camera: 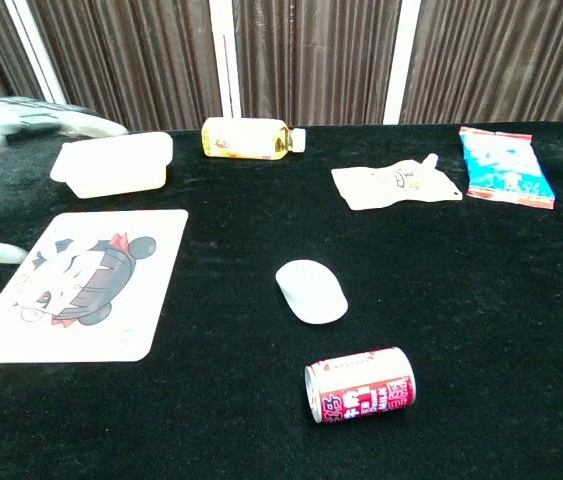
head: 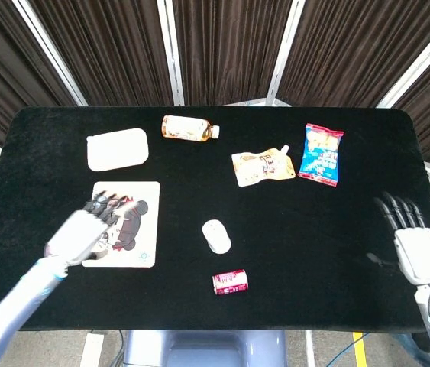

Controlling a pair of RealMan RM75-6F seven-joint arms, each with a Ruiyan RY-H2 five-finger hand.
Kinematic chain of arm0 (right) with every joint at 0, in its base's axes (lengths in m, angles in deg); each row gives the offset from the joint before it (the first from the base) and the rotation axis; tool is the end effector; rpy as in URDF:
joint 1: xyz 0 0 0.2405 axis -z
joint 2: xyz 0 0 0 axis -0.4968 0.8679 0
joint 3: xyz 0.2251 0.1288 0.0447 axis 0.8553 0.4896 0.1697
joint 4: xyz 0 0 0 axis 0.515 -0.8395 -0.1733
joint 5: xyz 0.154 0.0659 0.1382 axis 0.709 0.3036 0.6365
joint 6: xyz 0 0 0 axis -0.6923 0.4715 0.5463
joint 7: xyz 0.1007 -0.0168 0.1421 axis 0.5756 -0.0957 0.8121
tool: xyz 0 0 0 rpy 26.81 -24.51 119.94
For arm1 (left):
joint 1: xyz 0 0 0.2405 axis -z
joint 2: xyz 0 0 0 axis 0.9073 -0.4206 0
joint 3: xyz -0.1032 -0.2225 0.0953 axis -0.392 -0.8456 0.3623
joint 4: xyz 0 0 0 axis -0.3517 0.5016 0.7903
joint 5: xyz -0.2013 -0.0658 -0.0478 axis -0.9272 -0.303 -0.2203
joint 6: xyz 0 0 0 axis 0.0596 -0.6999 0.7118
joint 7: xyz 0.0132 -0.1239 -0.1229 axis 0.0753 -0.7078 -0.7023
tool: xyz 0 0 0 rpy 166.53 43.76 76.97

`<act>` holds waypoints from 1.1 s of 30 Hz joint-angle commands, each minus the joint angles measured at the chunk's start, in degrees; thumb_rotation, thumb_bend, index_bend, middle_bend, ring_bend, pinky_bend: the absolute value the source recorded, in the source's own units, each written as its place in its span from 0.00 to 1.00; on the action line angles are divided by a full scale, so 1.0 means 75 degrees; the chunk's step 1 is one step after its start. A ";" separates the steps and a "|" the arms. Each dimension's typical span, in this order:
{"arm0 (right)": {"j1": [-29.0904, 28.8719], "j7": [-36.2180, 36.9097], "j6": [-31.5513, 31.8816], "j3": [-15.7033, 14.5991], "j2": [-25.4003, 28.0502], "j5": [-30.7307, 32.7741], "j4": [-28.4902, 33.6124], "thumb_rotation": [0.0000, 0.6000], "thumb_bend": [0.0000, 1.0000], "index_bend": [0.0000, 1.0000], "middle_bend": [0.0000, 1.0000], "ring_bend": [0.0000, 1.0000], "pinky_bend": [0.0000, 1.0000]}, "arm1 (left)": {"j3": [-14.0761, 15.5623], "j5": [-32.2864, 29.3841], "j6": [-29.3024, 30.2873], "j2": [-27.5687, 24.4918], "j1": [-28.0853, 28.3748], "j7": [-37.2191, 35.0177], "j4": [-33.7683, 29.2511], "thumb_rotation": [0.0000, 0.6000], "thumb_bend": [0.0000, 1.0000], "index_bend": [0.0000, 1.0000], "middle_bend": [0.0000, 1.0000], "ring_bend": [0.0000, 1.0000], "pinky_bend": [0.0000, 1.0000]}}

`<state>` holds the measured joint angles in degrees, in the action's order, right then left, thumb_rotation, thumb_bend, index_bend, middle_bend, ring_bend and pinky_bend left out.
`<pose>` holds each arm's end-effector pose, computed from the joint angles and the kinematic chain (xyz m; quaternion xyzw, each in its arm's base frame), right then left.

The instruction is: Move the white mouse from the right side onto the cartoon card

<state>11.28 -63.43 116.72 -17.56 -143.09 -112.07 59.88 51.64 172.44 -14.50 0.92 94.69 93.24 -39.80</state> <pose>-0.3042 -0.2526 0.1634 0.6263 -0.3497 0.4046 0.5672 -0.1737 0.3069 0.0455 -0.8151 -0.2311 -0.3623 0.3887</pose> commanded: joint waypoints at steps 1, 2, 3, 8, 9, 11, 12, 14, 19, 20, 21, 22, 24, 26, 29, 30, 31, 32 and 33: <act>0.0284 -0.0082 0.0151 0.0062 0.0069 -0.0053 0.0159 1.00 0.00 0.00 0.00 0.00 0.00 | -0.0349 0.0051 -0.1074 0.1051 0.1119 0.1067 0.0508 1.00 0.01 0.07 0.00 0.00 0.00; 0.0355 -0.0094 0.0186 0.0091 0.0066 -0.0060 0.0167 1.00 0.00 0.00 0.00 0.00 0.00 | -0.0392 0.0066 -0.1166 0.1261 0.1276 0.1302 0.0653 1.00 0.01 0.08 0.00 0.00 0.00; 0.0421 -0.0128 0.0218 0.0118 0.0060 -0.0068 0.0160 1.00 0.00 0.00 0.00 0.00 0.00 | -0.0435 0.0080 -0.1258 0.1478 0.1437 0.1522 0.0808 1.00 0.01 0.08 0.00 0.00 0.00; 0.0614 -0.0214 0.0240 0.0243 0.0091 -0.0073 0.0108 1.00 0.00 0.00 0.00 0.00 0.00 | -0.0632 -0.0276 -0.1936 0.2364 0.2105 0.2268 0.1340 1.00 0.02 0.08 0.00 0.00 0.00; 0.0643 -0.0165 0.0232 0.0302 0.0124 -0.0051 0.0086 1.00 0.00 0.00 0.00 0.00 0.00 | -0.0704 -0.0399 -0.2174 0.2668 0.2336 0.2536 0.1532 1.00 0.02 0.08 0.00 0.00 0.00; 0.0684 -0.0063 0.0194 0.0385 0.0158 -0.0033 0.0055 1.00 0.00 0.00 0.00 0.00 0.00 | -0.0786 -0.0612 -0.2416 0.3083 0.2604 0.2902 0.1832 1.00 0.02 0.08 0.00 0.00 0.00; 0.0701 -0.0018 0.0169 0.0413 0.0170 -0.0021 0.0036 1.00 0.00 0.00 0.00 0.00 0.00 | -0.0807 -0.0702 -0.2498 0.3238 0.2695 0.3030 0.1943 1.00 0.02 0.08 0.00 0.00 0.00; 0.0735 0.0070 0.0097 0.0490 0.0182 0.0026 -0.0024 1.00 0.00 0.00 0.00 0.00 0.00 | -0.0862 -0.0954 -0.2725 0.3657 0.2939 0.3324 0.2287 1.00 0.03 0.09 0.00 0.00 0.00; 0.0791 0.0260 -0.0106 0.0670 0.0183 0.0134 -0.0167 1.00 0.00 0.00 0.00 0.00 0.00 | -0.0924 -0.1422 -0.3086 0.4370 0.3415 0.3775 0.3061 1.00 0.05 0.09 0.00 0.00 0.00; 0.0803 0.0295 -0.0161 0.0709 0.0179 0.0160 -0.0203 1.00 0.00 0.00 0.00 0.00 0.00 | -0.0923 -0.1490 -0.3121 0.4473 0.3501 0.3841 0.3188 1.00 0.05 0.09 0.00 0.00 0.00; 0.0815 0.0329 -0.0215 0.0744 0.0172 0.0181 -0.0234 1.00 0.00 0.00 0.00 0.00 0.00 | -0.0916 -0.1557 -0.3163 0.4575 0.3585 0.3882 0.3312 1.00 0.05 0.09 0.00 0.00 0.00; 0.0831 0.0368 -0.0282 0.0787 0.0169 0.0201 -0.0264 1.00 0.00 0.00 0.00 0.00 0.00 | -0.0907 -0.1640 -0.3201 0.4676 0.3678 0.3908 0.3449 1.00 0.05 0.10 0.00 0.00 0.00; 0.0867 0.0395 -0.0375 0.0863 0.0183 0.0249 -0.0292 1.00 0.00 0.00 0.00 0.00 0.00 | -0.0863 -0.1674 -0.3233 0.4774 0.3844 0.3968 0.3662 1.00 0.05 0.11 0.00 0.00 0.00; 0.0902 0.0423 -0.0418 0.0934 0.0197 0.0277 -0.0299 1.00 0.00 0.00 0.00 0.00 0.00 | -0.0827 -0.1654 -0.3242 0.4832 0.3983 0.3958 0.3825 1.00 0.05 0.14 0.02 0.00 0.00; 0.0954 0.0453 -0.0449 0.1038 0.0211 0.0293 -0.0309 1.00 0.00 0.00 0.00 0.00 0.00 | -0.0800 -0.1680 -0.3250 0.4936 0.4140 0.3776 0.4006 1.00 0.08 0.21 0.10 0.06 0.07; 0.0969 0.0462 -0.0464 0.1070 0.0212 0.0298 -0.0316 1.00 0.00 0.00 0.00 0.00 0.00 | -0.0774 -0.1672 -0.3273 0.4965 0.4203 0.3740 0.4070 1.00 0.10 0.25 0.13 0.08 0.10; 0.0980 0.0474 -0.0488 0.1100 0.0211 0.0304 -0.0324 1.00 0.00 0.00 0.00 0.00 0.00 | -0.0745 -0.1652 -0.3300 0.4986 0.4273 0.3726 0.4127 1.00 0.14 0.31 0.20 0.14 0.15; 0.0993 0.0484 -0.0508 0.1128 0.0210 0.0308 -0.0334 1.00 0.00 0.00 0.00 0.00 0.00 | -0.0715 -0.1628 -0.3310 0.5003 0.4332 0.3707 0.4172 1.00 0.19 0.38 0.28 0.21 0.22; 0.1005 0.0493 -0.0526 0.1154 0.0208 0.0309 -0.0346 1.00 0.00 0.00 0.00 0.00 0.00 | -0.0686 -0.1624 -0.3314 0.5018 0.4376 0.3693 0.4209 1.00 0.22 0.42 0.33 0.25 0.26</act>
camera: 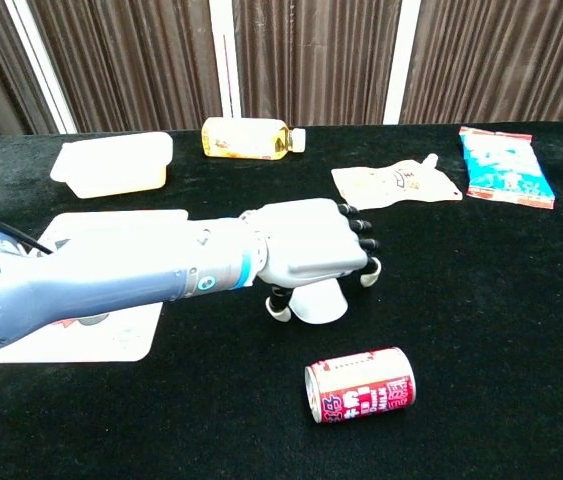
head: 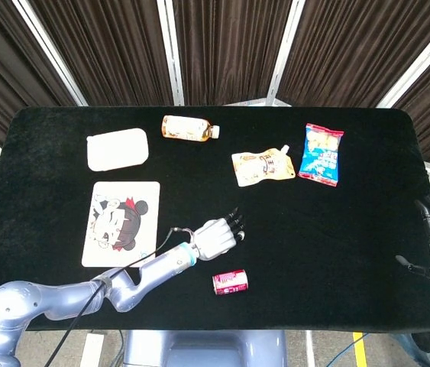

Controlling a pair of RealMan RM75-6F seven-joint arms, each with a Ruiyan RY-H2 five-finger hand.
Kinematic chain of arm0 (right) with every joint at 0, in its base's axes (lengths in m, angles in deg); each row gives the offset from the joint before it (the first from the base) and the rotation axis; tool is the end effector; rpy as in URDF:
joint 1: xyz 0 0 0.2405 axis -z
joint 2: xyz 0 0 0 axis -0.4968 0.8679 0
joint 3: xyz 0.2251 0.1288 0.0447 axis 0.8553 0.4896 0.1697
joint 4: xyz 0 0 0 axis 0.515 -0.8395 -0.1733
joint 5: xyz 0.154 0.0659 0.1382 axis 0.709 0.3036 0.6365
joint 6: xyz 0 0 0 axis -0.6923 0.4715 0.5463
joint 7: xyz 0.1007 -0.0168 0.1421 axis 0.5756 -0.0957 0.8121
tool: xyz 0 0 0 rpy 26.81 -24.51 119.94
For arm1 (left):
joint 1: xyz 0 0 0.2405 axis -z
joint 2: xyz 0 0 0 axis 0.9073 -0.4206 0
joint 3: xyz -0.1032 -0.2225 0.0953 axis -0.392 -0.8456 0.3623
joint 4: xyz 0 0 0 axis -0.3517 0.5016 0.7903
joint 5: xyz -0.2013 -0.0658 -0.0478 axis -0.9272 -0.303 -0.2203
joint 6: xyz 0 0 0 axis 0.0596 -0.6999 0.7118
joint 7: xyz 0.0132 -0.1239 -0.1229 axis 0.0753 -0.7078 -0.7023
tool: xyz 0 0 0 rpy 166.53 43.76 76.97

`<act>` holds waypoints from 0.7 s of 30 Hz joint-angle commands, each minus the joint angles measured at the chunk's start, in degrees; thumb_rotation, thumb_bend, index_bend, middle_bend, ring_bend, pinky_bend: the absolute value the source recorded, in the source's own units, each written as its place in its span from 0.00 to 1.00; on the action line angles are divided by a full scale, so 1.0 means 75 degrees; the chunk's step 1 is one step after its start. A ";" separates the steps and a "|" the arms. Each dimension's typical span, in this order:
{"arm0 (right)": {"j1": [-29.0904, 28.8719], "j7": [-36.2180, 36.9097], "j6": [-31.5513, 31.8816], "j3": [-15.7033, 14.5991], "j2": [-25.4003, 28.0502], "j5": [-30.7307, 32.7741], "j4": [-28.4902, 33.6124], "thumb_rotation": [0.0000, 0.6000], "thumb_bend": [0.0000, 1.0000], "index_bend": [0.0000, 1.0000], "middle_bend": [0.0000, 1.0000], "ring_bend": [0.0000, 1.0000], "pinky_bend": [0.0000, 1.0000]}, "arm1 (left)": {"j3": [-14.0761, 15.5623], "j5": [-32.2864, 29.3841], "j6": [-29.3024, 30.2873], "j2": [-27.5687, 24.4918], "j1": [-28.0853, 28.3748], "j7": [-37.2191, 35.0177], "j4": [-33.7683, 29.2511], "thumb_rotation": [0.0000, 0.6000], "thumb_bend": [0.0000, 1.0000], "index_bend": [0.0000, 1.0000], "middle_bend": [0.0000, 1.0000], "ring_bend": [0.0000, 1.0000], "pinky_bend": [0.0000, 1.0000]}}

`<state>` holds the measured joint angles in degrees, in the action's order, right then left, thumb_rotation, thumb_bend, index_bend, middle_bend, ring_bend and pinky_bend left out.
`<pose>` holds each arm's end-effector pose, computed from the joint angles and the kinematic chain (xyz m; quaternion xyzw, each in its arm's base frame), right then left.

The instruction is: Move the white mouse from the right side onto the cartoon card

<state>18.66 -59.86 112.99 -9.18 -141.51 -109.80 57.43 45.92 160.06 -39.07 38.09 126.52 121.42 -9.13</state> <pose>-0.3376 -0.2442 0.1935 0.5686 -0.3744 0.3948 0.6170 -0.0098 0.3557 -0.1686 -0.9197 0.0310 -0.2602 0.2925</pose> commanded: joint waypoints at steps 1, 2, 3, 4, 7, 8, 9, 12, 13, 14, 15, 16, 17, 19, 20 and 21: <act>0.0034 0.0037 -0.0044 0.0061 -0.0004 -0.0001 -0.0030 1.00 0.00 0.00 0.00 0.00 0.00 | 0.0094 -0.0003 -0.0045 0.0074 0.0163 -0.0066 0.0143 1.00 0.27 0.47 0.38 0.30 0.30; 0.0044 0.0061 -0.0041 0.0084 -0.0010 -0.0006 -0.0042 1.00 0.00 0.00 0.00 0.00 0.00 | 0.0102 -0.0057 -0.0058 0.0085 0.0172 -0.0057 0.0154 1.00 0.29 0.53 0.41 0.32 0.33; 0.0055 0.0082 -0.0036 0.0106 -0.0016 -0.0011 -0.0056 1.00 0.00 0.00 0.00 0.00 0.00 | 0.0118 -0.0117 -0.0083 0.0086 0.0180 -0.0025 0.0163 1.00 0.30 0.56 0.43 0.33 0.34; 0.0067 0.0097 -0.0031 0.0127 -0.0019 -0.0013 -0.0071 1.00 0.00 0.00 0.00 0.00 0.00 | 0.0150 -0.0138 -0.0108 0.0063 0.0202 0.0043 0.0150 1.00 0.31 0.63 0.46 0.36 0.36; 0.0106 0.0133 -0.0035 0.0182 -0.0029 -0.0030 -0.0105 1.00 0.00 0.00 0.00 0.00 0.00 | 0.0268 -0.0041 -0.0046 -0.0106 0.0264 0.0187 -0.0010 1.00 0.32 0.73 0.52 0.41 0.41; 0.0119 0.0134 -0.0041 0.0200 -0.0033 -0.0045 -0.0113 1.00 0.00 0.00 0.00 0.00 0.00 | 0.0322 0.0056 0.0017 -0.0221 0.0272 0.0139 -0.0125 1.00 0.32 0.75 0.53 0.42 0.42; 0.0129 0.0126 -0.0047 0.0214 -0.0040 -0.0064 -0.0116 1.00 0.00 0.00 0.00 0.00 0.00 | 0.0389 0.0182 0.0082 -0.0344 0.0278 0.0048 -0.0230 1.00 0.32 0.75 0.53 0.43 0.42; 0.0153 0.0058 -0.0073 0.0240 -0.0066 -0.0117 -0.0113 1.00 0.00 0.00 0.00 0.00 0.00 | 0.0665 0.0699 0.0257 -0.0749 0.0326 -0.0255 -0.0465 1.00 0.32 0.76 0.53 0.43 0.43; 0.0161 0.0027 -0.0084 0.0249 -0.0073 -0.0133 -0.0104 1.00 0.00 0.00 0.00 0.00 0.00 | 0.0816 0.0986 0.0364 -0.0942 0.0348 -0.0421 -0.0548 1.00 0.32 0.77 0.53 0.43 0.43; 0.0169 0.0003 -0.0089 0.0252 -0.0075 -0.0145 -0.0097 1.00 0.00 0.00 0.00 0.00 0.00 | 0.0934 0.1212 0.0477 -0.1083 0.0354 -0.0569 -0.0599 1.00 0.32 0.77 0.53 0.43 0.43; 0.0174 -0.0039 -0.0100 0.0261 -0.0086 -0.0161 -0.0086 1.00 0.00 0.00 0.00 0.00 0.00 | 0.1150 0.1634 0.0762 -0.1306 0.0344 -0.0878 -0.0653 1.00 0.32 0.77 0.53 0.43 0.43; 0.0178 -0.0079 -0.0109 0.0275 -0.0102 -0.0169 -0.0075 1.00 0.00 0.00 0.00 0.00 0.00 | 0.1395 0.2076 0.1078 -0.1498 0.0348 -0.1293 -0.0631 1.00 0.32 0.77 0.53 0.43 0.43; 0.0188 -0.0106 -0.0116 0.0289 -0.0111 -0.0174 -0.0059 1.00 0.00 0.00 0.00 0.00 0.00 | 0.1653 0.2518 0.1414 -0.1671 0.0369 -0.1760 -0.0533 1.00 0.32 0.77 0.53 0.43 0.43; 0.0210 -0.0158 -0.0128 0.0316 -0.0125 -0.0193 -0.0024 1.00 0.00 0.00 0.00 0.00 0.00 | 0.2278 0.3475 0.2380 -0.2036 0.0377 -0.2932 -0.0090 1.00 0.32 0.77 0.53 0.43 0.43; 0.0219 -0.0182 -0.0132 0.0328 -0.0131 -0.0200 -0.0006 1.00 0.00 0.00 0.00 0.00 0.00 | 0.2520 0.3820 0.2810 -0.2149 0.0367 -0.3412 0.0167 1.00 0.32 0.77 0.53 0.43 0.44; 0.0228 -0.0206 -0.0134 0.0338 -0.0138 -0.0213 0.0014 1.00 0.00 0.00 0.00 0.00 0.00 | 0.2743 0.4129 0.3215 -0.2244 0.0351 -0.3817 0.0449 1.00 0.32 0.77 0.53 0.43 0.44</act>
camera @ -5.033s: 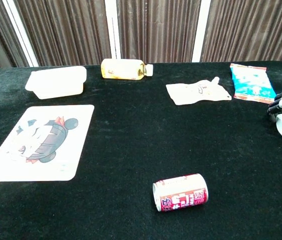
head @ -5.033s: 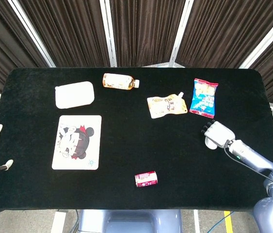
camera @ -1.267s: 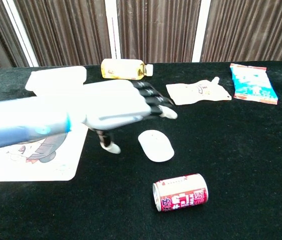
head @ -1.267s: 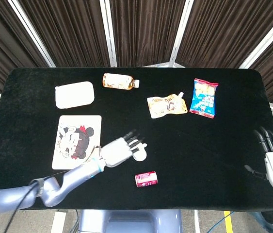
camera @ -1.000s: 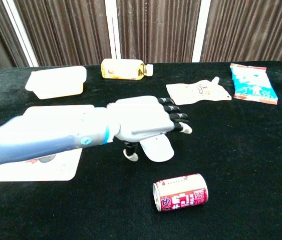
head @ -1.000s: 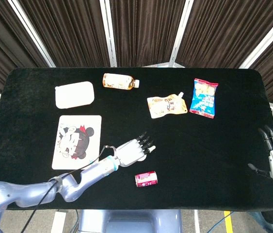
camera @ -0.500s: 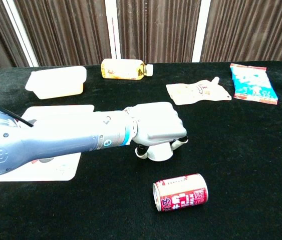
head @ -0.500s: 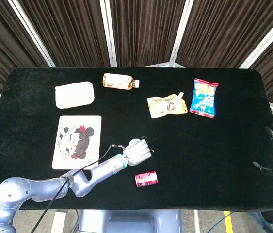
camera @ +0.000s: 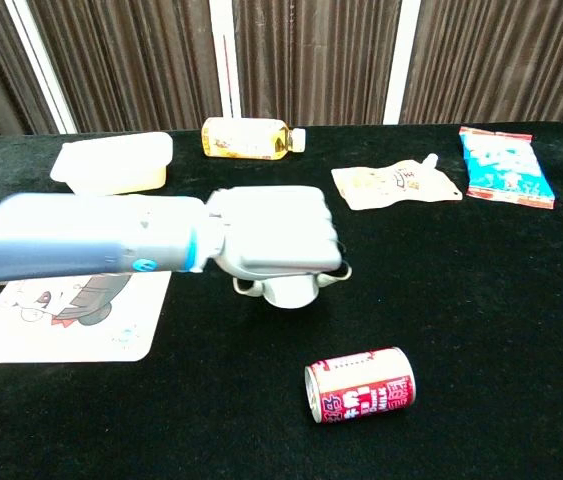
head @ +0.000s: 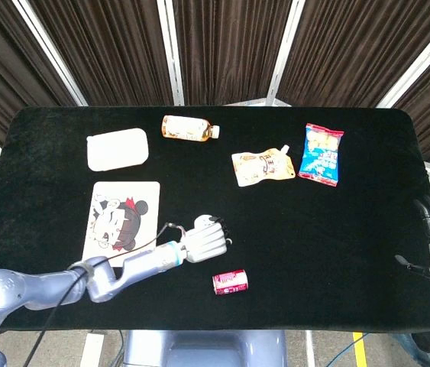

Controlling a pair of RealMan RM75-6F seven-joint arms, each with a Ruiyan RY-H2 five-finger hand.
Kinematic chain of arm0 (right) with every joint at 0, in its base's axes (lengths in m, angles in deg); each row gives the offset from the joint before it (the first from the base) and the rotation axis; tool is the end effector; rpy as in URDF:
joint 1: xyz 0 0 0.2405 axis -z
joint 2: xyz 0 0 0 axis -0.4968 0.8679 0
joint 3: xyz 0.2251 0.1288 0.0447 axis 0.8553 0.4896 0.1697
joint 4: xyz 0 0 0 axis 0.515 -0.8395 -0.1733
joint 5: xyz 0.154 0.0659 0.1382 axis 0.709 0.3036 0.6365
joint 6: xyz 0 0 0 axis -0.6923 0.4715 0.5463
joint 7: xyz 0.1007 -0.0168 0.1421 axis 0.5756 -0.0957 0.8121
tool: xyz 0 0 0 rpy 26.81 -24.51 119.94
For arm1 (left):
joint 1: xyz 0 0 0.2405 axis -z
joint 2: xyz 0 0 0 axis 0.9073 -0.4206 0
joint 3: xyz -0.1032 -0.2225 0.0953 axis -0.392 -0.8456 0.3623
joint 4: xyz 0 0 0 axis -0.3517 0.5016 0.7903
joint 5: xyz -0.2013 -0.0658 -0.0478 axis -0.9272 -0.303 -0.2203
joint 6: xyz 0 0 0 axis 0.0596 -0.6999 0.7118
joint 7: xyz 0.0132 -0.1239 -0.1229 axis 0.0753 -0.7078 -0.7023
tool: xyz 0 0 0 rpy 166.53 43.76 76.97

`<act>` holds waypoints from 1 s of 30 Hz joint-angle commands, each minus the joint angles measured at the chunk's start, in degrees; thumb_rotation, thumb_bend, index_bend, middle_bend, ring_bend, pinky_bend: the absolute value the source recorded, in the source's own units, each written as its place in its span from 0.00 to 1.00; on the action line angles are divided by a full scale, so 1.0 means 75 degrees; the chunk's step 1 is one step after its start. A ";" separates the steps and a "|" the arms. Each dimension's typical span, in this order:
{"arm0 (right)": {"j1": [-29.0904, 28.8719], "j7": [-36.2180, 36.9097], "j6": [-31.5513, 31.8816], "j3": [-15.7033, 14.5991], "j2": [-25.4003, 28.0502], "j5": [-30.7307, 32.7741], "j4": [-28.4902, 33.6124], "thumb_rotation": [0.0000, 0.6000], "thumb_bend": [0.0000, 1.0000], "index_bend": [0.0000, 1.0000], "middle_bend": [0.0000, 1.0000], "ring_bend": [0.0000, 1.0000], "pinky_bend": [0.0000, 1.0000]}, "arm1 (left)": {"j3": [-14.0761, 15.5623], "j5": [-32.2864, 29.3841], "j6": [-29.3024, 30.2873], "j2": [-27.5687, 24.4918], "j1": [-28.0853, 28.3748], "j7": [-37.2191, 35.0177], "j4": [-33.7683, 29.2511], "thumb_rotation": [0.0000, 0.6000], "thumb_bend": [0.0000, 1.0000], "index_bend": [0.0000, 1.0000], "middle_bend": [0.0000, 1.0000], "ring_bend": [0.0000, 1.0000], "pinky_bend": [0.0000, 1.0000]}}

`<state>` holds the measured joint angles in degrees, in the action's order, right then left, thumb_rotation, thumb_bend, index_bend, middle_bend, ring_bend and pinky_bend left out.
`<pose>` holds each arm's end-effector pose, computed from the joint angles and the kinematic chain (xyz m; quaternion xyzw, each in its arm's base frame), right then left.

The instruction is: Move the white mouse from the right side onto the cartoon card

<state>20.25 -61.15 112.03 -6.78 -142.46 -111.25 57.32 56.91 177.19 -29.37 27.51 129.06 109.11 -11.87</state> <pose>-0.3364 -0.2436 0.1894 0.5681 -0.3709 0.3961 0.6187 -0.0337 0.3529 -0.1239 -0.9131 0.1573 -0.2738 0.2578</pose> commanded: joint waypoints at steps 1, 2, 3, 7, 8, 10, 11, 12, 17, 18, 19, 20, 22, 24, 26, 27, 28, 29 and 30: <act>0.0020 -0.0066 -0.0014 0.0021 -0.0019 -0.0043 0.0049 1.00 0.00 0.00 0.00 0.00 0.00 | 0.1486 0.2123 0.2308 -0.0914 -0.0014 -0.2514 0.1104 1.00 0.32 0.76 0.52 0.43 0.45; 0.0024 -0.0099 -0.0020 0.0028 -0.0025 -0.0062 0.0062 1.00 0.00 0.00 0.00 0.00 0.00 | 0.1678 0.2361 0.2661 -0.0993 -0.0055 -0.2798 0.1382 1.00 0.32 0.76 0.52 0.43 0.45; 0.0028 -0.0129 -0.0024 0.0036 -0.0029 -0.0081 0.0074 1.00 0.00 0.00 0.00 0.00 0.00 | 0.1887 0.2597 0.3044 -0.1105 -0.0131 -0.3031 0.1653 1.00 0.32 0.75 0.51 0.43 0.46; 0.0049 -0.0248 -0.0031 0.0074 -0.0073 -0.0113 0.0081 1.00 0.00 0.00 0.00 0.00 0.00 | 0.2510 0.3234 0.4275 -0.1470 -0.0471 -0.3653 0.2629 1.00 0.32 0.75 0.51 0.43 0.46; 0.0049 -0.0276 -0.0041 0.0079 -0.0083 -0.0116 0.0082 1.00 0.00 0.00 0.00 0.00 0.00 | 0.2602 0.3271 0.4469 -0.1548 -0.0589 -0.3747 0.2806 1.00 0.32 0.75 0.51 0.43 0.46; 0.0044 -0.0338 -0.0068 0.0090 -0.0103 -0.0121 0.0084 1.00 0.00 0.00 0.00 0.00 0.00 | 0.2769 0.3275 0.4750 -0.1670 -0.0866 -0.3916 0.3191 1.00 0.32 0.75 0.51 0.43 0.45; 0.0041 -0.0375 -0.0075 0.0097 -0.0113 -0.0130 0.0092 1.00 0.00 0.00 0.00 0.00 0.00 | 0.2849 0.3253 0.4855 -0.1709 -0.1034 -0.3986 0.3407 1.00 0.32 0.75 0.50 0.42 0.45; 0.0041 -0.0393 -0.0074 0.0101 -0.0118 -0.0135 0.0099 1.00 0.00 0.00 0.00 0.00 0.00 | 0.2874 0.3244 0.4917 -0.1711 -0.1108 -0.4021 0.3503 1.00 0.32 0.75 0.50 0.42 0.45; 0.0041 -0.0557 -0.0043 0.0136 -0.0147 -0.0197 0.0167 1.00 0.00 0.00 0.00 0.00 0.00 | 0.3136 0.3175 0.5259 -0.1563 -0.1795 -0.4371 0.4555 1.00 0.32 0.75 0.50 0.42 0.45; 0.0041 -0.0586 -0.0039 0.0148 -0.0150 -0.0201 0.0182 1.00 0.00 0.00 0.00 0.00 0.00 | 0.3153 0.3145 0.5303 -0.1495 -0.1903 -0.4469 0.4770 1.00 0.32 0.75 0.50 0.42 0.45; 0.0041 -0.0622 -0.0031 0.0170 -0.0157 -0.0202 0.0205 1.00 0.00 0.00 0.00 0.00 0.00 | 0.3166 0.3086 0.5339 -0.1382 -0.2048 -0.4653 0.5060 1.00 0.32 0.75 0.50 0.42 0.45; 0.0039 -0.0678 -0.0021 0.0199 -0.0169 -0.0204 0.0234 1.00 0.00 0.00 0.00 0.00 0.00 | 0.3171 0.3039 0.5402 -0.1200 -0.2192 -0.4855 0.5416 1.00 0.32 0.75 0.50 0.42 0.45; 0.0039 -0.0735 -0.0037 0.0220 -0.0177 -0.0207 0.0264 1.00 0.00 0.00 0.00 0.00 0.00 | 0.3197 0.3041 0.5517 -0.0948 -0.2326 -0.5050 0.5861 1.00 0.32 0.75 0.50 0.42 0.45; 0.0042 -0.0766 -0.0058 0.0236 -0.0180 -0.0210 0.0269 1.00 0.00 0.00 0.00 0.00 0.00 | 0.3223 0.3040 0.5592 -0.0745 -0.2426 -0.5189 0.6199 1.00 0.32 0.75 0.50 0.42 0.45; 0.0049 -0.0766 -0.0083 0.0249 -0.0179 -0.0206 0.0273 1.00 0.00 0.00 0.00 0.00 0.00 | 0.3255 0.3046 0.5632 -0.0558 -0.2504 -0.5278 0.6472 1.00 0.32 0.75 0.50 0.42 0.45; 0.0052 -0.0764 -0.0093 0.0253 -0.0178 -0.0202 0.0272 1.00 0.00 0.00 0.00 0.00 0.00 | 0.3267 0.3049 0.5639 -0.0500 -0.2525 -0.5307 0.6550 1.00 0.32 0.74 0.50 0.42 0.44; 0.0055 -0.0761 -0.0111 0.0257 -0.0175 -0.0199 0.0268 1.00 0.00 0.00 0.00 0.00 0.00 | 0.3286 0.3055 0.5645 -0.0417 -0.2553 -0.5338 0.6661 1.00 0.32 0.74 0.49 0.42 0.44; 0.0058 -0.0758 -0.0122 0.0260 -0.0173 -0.0196 0.0263 1.00 0.00 0.00 0.00 0.00 0.00 | 0.3297 0.3058 0.5644 -0.0364 -0.2569 -0.5347 0.6730 1.00 0.32 0.72 0.48 0.42 0.42; 0.0061 -0.0755 -0.0131 0.0264 -0.0170 -0.0193 0.0260 1.00 0.00 0.00 0.00 0.00 0.00 | 0.3312 0.3063 0.5634 -0.0311 -0.2581 -0.5350 0.6798 1.00 0.32 0.71 0.47 0.42 0.41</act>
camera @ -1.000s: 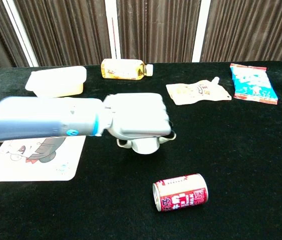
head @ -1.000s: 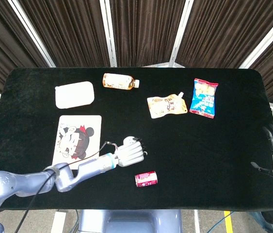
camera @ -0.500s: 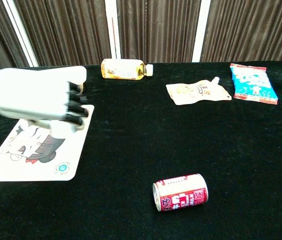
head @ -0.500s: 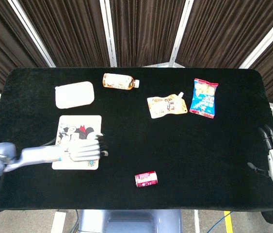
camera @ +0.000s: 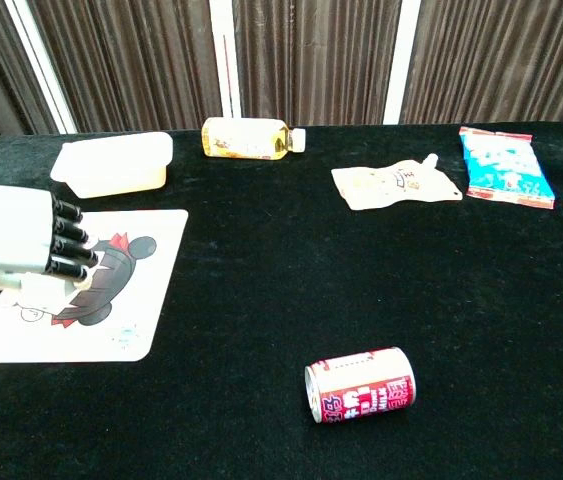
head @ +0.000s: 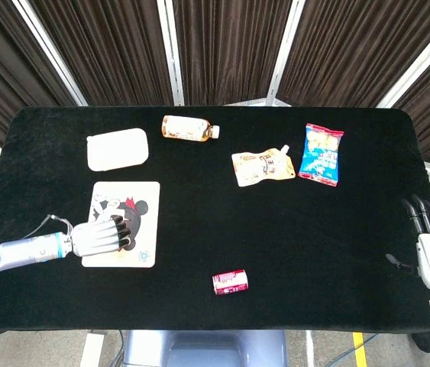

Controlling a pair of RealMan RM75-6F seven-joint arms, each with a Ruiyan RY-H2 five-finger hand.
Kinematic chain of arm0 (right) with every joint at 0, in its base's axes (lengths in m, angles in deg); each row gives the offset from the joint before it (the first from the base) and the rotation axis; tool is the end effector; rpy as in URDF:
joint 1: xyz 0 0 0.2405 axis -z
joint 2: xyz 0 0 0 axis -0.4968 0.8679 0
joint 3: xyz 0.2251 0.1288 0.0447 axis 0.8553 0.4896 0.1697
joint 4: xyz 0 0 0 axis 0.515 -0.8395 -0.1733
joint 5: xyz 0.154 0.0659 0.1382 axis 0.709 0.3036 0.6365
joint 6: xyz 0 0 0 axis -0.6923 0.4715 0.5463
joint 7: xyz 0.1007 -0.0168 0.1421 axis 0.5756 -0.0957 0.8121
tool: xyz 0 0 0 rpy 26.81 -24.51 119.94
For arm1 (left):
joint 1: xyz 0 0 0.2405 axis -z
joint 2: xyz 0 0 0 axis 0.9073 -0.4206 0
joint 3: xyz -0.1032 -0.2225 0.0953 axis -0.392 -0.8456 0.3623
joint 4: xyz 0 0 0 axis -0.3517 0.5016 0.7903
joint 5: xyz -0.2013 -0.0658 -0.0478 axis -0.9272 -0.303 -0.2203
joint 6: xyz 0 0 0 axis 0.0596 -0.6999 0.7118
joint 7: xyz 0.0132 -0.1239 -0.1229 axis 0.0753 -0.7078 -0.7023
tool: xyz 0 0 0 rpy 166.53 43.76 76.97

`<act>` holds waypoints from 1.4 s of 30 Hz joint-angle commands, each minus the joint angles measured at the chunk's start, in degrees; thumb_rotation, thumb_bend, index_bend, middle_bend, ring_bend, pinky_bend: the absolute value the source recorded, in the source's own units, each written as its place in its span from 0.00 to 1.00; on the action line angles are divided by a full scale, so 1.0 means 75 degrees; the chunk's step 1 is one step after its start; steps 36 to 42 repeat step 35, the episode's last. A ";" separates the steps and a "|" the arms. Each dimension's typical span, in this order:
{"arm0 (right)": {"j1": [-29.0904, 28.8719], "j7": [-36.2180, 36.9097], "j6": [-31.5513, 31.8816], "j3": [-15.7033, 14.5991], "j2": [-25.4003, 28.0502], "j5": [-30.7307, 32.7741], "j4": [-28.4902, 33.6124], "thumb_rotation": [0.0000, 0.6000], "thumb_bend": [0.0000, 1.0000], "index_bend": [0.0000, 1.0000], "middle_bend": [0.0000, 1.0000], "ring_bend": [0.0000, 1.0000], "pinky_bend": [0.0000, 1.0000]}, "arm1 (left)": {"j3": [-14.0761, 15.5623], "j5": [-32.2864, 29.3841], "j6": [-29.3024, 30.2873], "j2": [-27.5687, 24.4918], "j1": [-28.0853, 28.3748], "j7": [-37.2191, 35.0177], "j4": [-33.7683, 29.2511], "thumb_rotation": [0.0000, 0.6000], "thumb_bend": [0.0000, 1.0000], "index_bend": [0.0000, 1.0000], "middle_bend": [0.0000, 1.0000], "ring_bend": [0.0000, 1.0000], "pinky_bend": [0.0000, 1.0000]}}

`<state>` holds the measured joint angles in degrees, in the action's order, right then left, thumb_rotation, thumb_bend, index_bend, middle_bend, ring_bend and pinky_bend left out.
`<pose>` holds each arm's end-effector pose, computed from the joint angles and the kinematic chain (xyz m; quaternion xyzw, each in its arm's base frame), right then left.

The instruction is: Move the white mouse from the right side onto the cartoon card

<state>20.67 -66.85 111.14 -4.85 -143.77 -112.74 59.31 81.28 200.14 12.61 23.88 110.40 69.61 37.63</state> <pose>-0.3236 -0.2471 0.1775 0.5815 -0.3540 0.3888 0.6207 -0.2586 0.3644 0.0112 -0.9325 0.1792 -0.2300 0.2131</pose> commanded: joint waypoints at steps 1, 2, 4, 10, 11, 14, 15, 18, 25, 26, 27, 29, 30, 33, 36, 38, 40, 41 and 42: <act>0.0009 0.0009 -0.0018 0.0012 0.0007 0.0009 -0.0009 1.00 0.00 0.00 0.00 0.00 0.00 | 0.0077 0.0010 0.0028 0.0221 -0.0100 -0.0079 0.0261 1.00 0.32 0.70 0.46 0.42 0.39; 0.0013 0.0016 -0.0022 0.0018 0.0010 0.0012 -0.0011 1.00 0.00 0.00 0.00 0.00 0.00 | 0.0088 0.0014 0.0023 0.0266 -0.0107 -0.0074 0.0319 1.00 0.32 0.69 0.44 0.41 0.36; 0.0027 0.0045 -0.0022 0.0033 0.0024 0.0013 -0.0016 1.00 0.00 0.00 0.00 0.00 0.00 | 0.0084 -0.0012 -0.0004 0.0381 -0.0129 -0.0063 0.0436 1.00 0.32 0.58 0.35 0.36 0.26; 0.0090 0.0121 -0.0006 0.0069 0.0070 -0.0004 -0.0004 1.00 0.00 0.00 0.00 0.00 0.00 | -0.0025 -0.0231 -0.0142 0.0512 -0.0241 0.0309 0.0663 1.00 0.05 0.00 0.00 0.00 0.00; 0.0098 0.0127 -0.0008 0.0070 0.0077 -0.0009 -0.0001 1.00 0.00 0.00 0.00 0.00 0.00 | -0.0051 -0.0270 -0.0099 0.0494 -0.0263 0.0366 0.0634 1.00 0.02 0.00 0.00 0.00 0.00; 0.0134 0.0156 0.0001 0.0070 0.0111 -0.0037 0.0031 1.00 0.00 0.00 0.00 0.00 0.00 | -0.0171 -0.0418 0.0135 0.0355 -0.0334 0.0617 0.0483 1.00 0.00 0.00 0.00 0.00 0.00; 0.0146 0.0157 0.0011 0.0070 0.0121 -0.0048 0.0043 1.00 0.00 0.00 0.00 0.00 0.00 | -0.0241 -0.0501 0.0156 0.0299 -0.0370 0.0763 0.0414 1.00 0.00 0.00 0.00 0.00 0.00; 0.0178 0.0173 0.0032 0.0060 0.0154 -0.0101 0.0089 1.00 0.00 0.00 0.00 0.00 0.00 | -0.0640 -0.0975 0.0201 0.0048 -0.0578 0.1178 -0.0117 1.00 0.00 0.00 0.00 0.00 0.00; 0.0271 0.0277 0.0186 -0.0015 0.0268 -0.0405 0.0227 1.00 0.00 0.00 0.00 0.00 0.00 | -0.2186 -0.3118 0.0567 -0.1281 -0.1691 0.1884 -0.4063 1.00 0.00 0.00 0.00 0.00 0.00; 0.0298 0.0316 0.0229 -0.0036 0.0314 -0.0476 0.0262 1.00 0.00 0.00 0.00 0.00 0.00 | -0.2494 -0.3855 0.0638 -0.1718 -0.2136 0.1810 -0.5518 1.00 0.00 0.00 0.00 0.00 0.00; 0.0315 0.0346 0.0242 -0.0050 0.0346 -0.0511 0.0282 1.00 0.00 0.00 0.00 0.00 0.00 | -0.2579 -0.4209 0.0618 -0.2054 -0.2361 0.2062 -0.6437 1.00 0.00 0.00 0.00 0.00 0.00; 0.0339 0.0413 0.0268 -0.0068 0.0391 -0.0569 0.0310 1.00 0.00 0.00 0.00 0.00 0.00 | -0.2663 -0.4739 0.0597 -0.2568 -0.2689 0.2528 -0.7752 1.00 0.00 0.00 0.00 0.00 0.00; 0.0358 0.0452 0.0293 -0.0080 0.0422 -0.0617 0.0320 1.00 0.00 0.00 0.00 0.00 0.00 | -0.2704 -0.5097 0.0651 -0.2888 -0.2937 0.2798 -0.8604 1.00 0.00 0.00 0.00 0.00 0.00; 0.0398 0.0521 0.0369 -0.0101 0.0476 -0.0727 0.0337 1.00 0.00 0.00 0.00 0.00 0.00 | -0.2709 -0.5672 0.0814 -0.3363 -0.3417 0.3003 -0.9860 1.00 0.00 0.00 0.00 0.00 0.00; 0.0428 0.0602 0.0422 -0.0119 0.0512 -0.0815 0.0353 1.00 0.00 0.00 0.00 0.00 0.00 | -0.2623 -0.5978 0.0888 -0.3706 -0.3771 0.2963 -1.0562 1.00 0.00 0.00 0.00 0.00 0.00; 0.0428 0.0602 0.0422 -0.0119 0.0512 -0.0815 0.0353 1.00 0.00 0.00 0.00 0.00 0.00 | -0.2623 -0.5978 0.0888 -0.3706 -0.3771 0.2963 -1.0562 1.00 0.00 0.00 0.00 0.00 0.00; 0.0428 0.0602 0.0422 -0.0119 0.0512 -0.0815 0.0353 1.00 0.00 0.00 0.00 0.00 0.00 | -0.2623 -0.5978 0.0888 -0.3706 -0.3771 0.2963 -1.0562 1.00 0.00 0.00 0.00 0.00 0.00; 0.0428 0.0602 0.0422 -0.0119 0.0512 -0.0815 0.0353 1.00 0.00 0.00 0.00 0.00 0.00 | -0.2623 -0.5978 0.0888 -0.3706 -0.3771 0.2963 -1.0562 1.00 0.00 0.00 0.00 0.00 0.00; 0.0428 0.0602 0.0422 -0.0119 0.0512 -0.0815 0.0353 1.00 0.00 0.00 0.00 0.00 0.00 | -0.2623 -0.5978 0.0888 -0.3706 -0.3771 0.2963 -1.0562 1.00 0.00 0.00 0.00 0.00 0.00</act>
